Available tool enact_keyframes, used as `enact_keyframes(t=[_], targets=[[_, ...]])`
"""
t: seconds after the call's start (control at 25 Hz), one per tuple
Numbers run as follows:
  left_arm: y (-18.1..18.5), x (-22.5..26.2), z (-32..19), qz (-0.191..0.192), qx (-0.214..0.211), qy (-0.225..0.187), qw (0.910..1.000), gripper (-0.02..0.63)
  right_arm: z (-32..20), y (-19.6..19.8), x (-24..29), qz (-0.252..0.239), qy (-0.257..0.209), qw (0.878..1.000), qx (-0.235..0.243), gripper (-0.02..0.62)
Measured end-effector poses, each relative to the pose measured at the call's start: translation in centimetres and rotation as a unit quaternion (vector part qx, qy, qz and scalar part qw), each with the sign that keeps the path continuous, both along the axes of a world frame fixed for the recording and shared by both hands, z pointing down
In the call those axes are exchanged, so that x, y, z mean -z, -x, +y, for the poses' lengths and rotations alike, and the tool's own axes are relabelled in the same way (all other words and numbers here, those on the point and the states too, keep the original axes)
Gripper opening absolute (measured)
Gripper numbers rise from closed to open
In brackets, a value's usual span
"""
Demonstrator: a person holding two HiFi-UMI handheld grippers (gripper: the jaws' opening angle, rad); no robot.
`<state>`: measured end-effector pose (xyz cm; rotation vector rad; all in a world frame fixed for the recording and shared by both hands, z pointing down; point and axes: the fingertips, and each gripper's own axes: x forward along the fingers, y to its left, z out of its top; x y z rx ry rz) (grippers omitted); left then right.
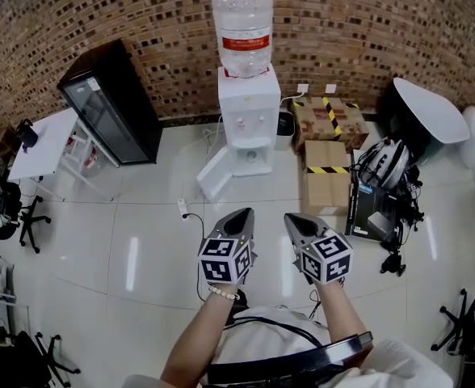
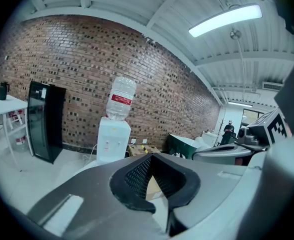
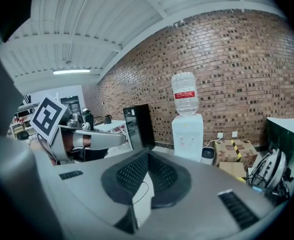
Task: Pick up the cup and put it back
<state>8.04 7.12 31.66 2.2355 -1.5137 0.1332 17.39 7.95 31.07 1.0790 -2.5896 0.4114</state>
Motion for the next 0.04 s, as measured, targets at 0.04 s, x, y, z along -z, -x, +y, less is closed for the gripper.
enact_keyframes(t=[0.04], targets=[[0.11, -0.01, -0.02, 0.000, 0.000, 0.000, 1.0000, 0.006, 0.02, 0.14, -0.07, 0.000, 0.000, 1.000, 0.001, 0.011]])
